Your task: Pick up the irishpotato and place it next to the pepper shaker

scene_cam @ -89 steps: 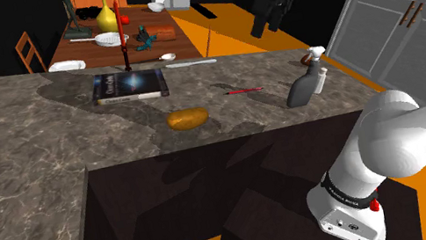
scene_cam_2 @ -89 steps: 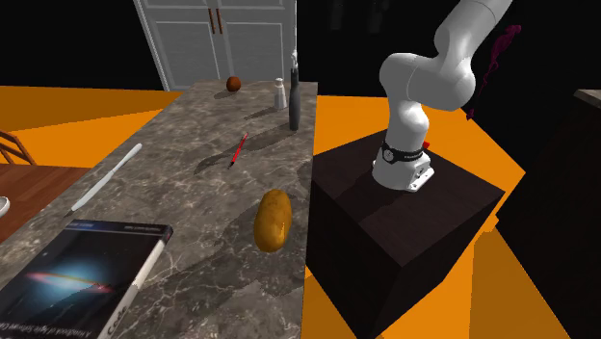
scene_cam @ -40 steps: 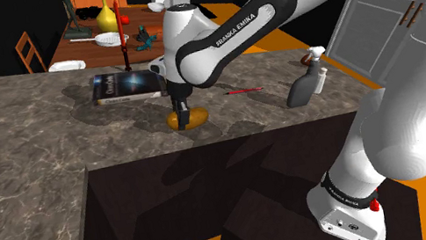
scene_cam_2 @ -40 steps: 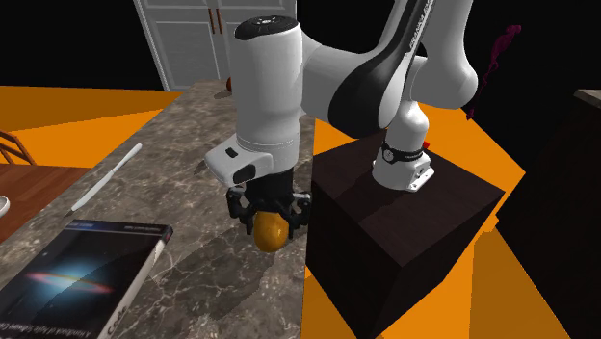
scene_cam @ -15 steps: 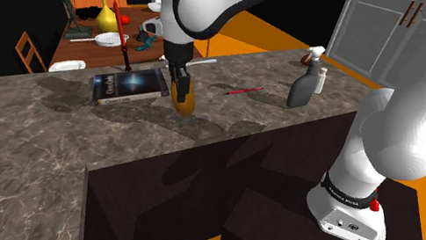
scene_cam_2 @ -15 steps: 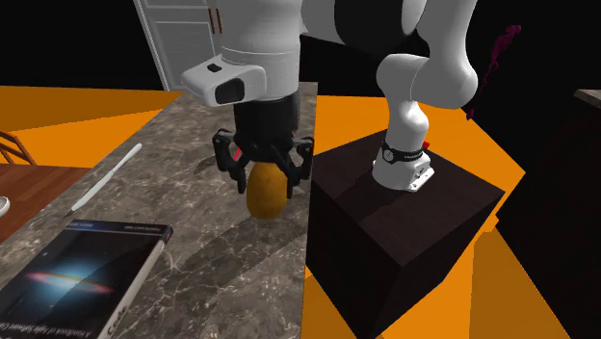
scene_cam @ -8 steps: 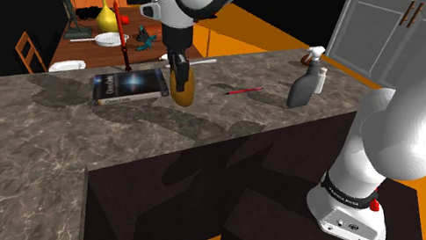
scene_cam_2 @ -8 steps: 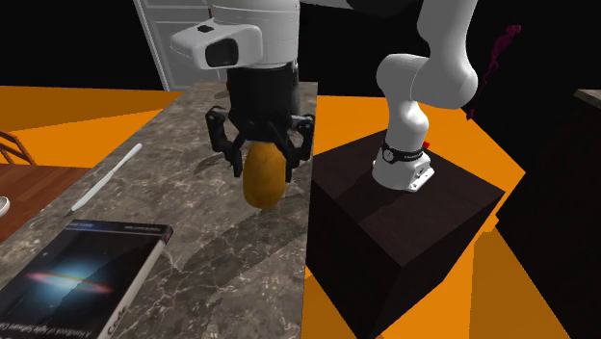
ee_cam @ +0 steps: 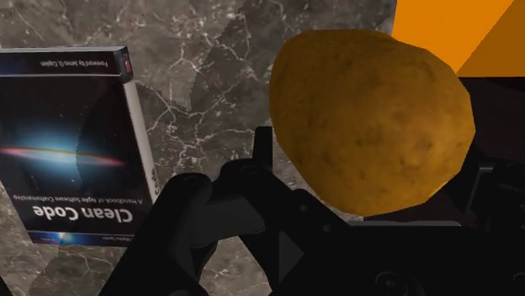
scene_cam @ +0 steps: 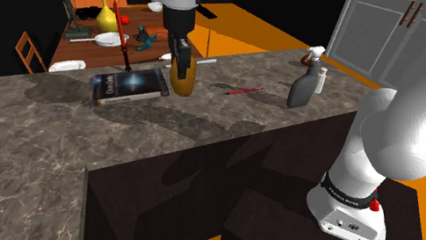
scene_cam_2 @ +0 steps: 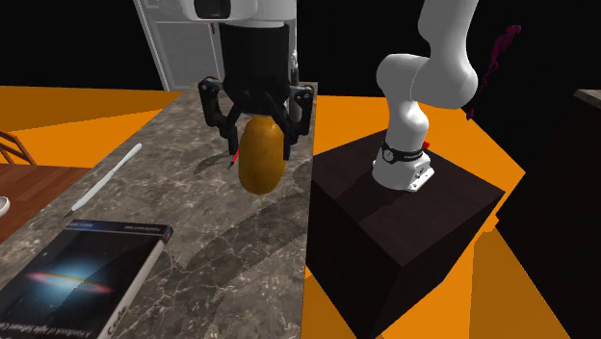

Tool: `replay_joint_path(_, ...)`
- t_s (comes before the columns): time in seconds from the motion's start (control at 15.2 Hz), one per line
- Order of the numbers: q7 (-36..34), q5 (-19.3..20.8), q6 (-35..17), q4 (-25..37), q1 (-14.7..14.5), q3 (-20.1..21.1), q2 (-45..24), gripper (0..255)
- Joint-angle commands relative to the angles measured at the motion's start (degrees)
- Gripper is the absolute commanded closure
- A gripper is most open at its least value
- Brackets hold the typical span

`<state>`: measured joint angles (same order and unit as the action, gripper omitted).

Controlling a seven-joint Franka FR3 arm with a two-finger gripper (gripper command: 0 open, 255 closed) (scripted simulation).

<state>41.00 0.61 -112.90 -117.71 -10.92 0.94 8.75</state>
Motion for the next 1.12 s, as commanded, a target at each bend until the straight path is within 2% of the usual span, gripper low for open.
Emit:
replay_joint_path(0.0,1.8,0.0,-0.1,-2.1,0.8,-1.0,2.1,255)
replay_joint_path(0.53,11.6,1.5,-0.1,-10.2,5.0,-7.4,10.2,255)
replay_joint_path(1.06,22.0,4.4,0.7,-14.0,9.7,-14.8,15.2,255)
